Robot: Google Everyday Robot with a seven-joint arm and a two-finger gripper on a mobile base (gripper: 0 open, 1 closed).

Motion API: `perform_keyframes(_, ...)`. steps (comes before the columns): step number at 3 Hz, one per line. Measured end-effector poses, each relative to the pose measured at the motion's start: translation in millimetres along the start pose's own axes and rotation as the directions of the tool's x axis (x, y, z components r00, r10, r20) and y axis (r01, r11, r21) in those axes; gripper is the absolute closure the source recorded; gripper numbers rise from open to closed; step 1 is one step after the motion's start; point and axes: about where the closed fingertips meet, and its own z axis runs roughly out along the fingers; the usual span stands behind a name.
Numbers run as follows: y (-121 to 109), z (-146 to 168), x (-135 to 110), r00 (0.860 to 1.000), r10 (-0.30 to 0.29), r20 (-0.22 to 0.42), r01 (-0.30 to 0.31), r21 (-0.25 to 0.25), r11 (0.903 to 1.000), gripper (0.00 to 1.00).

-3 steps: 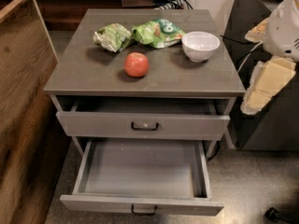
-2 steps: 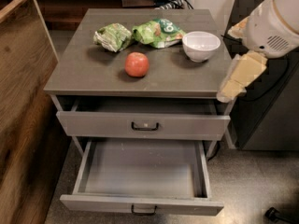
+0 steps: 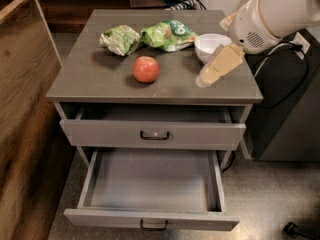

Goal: Place apple into middle drawer

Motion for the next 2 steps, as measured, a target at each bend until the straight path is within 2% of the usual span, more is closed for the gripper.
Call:
perform_keyframes(1,-12.3,18.9,-13.7,0.998,0.029,0.058,-0.029,-0.007,0.9996,0.00)
perform_keyframes(2,-12.7,19.6,-13.7,0.998,0.030,0.059,-0.030,-0.008,0.9995,0.00)
